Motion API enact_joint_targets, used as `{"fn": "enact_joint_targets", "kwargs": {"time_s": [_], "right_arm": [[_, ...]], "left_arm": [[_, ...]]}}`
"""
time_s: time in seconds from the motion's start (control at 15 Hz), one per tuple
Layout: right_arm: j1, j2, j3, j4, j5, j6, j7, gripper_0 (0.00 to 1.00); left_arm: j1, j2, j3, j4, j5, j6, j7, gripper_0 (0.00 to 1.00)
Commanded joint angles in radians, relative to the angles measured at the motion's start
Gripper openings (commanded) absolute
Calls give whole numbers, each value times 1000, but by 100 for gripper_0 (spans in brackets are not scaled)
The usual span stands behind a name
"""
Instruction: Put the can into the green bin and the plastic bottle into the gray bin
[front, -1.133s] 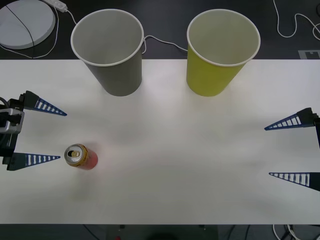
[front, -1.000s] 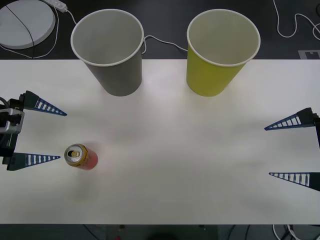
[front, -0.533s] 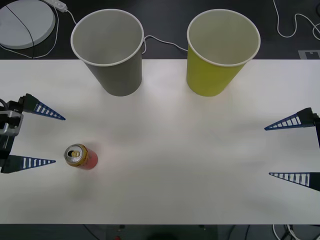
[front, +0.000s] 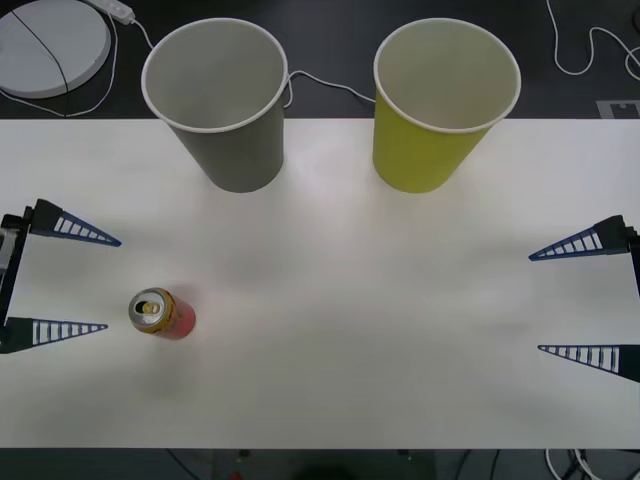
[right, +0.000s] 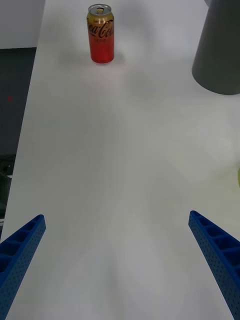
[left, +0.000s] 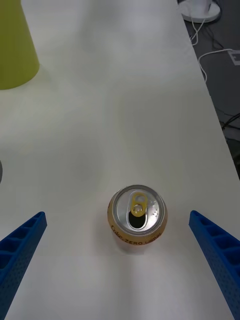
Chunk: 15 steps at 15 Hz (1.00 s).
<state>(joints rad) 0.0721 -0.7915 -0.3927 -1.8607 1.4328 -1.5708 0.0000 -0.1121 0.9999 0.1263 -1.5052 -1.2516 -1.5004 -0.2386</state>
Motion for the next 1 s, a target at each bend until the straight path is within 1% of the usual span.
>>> {"fn": "enact_joint_targets", "kwargs": {"time_s": [0.07,0.4,0.67,1.0], "right_arm": [[0,0,0,0,0,0,0,100],[0,0,0,0,0,0,0,100],[0,0,0,0,0,0,0,100],[0,0,0,0,0,0,0,100]], "left_arm": [[0,2,-48,114,67,14,-134,100],[-1,2,-159,313,227,26,-334,100],[-15,2,-251,433,342,39,-447,100],[-80,2,-412,605,494,39,-608,100]]}}
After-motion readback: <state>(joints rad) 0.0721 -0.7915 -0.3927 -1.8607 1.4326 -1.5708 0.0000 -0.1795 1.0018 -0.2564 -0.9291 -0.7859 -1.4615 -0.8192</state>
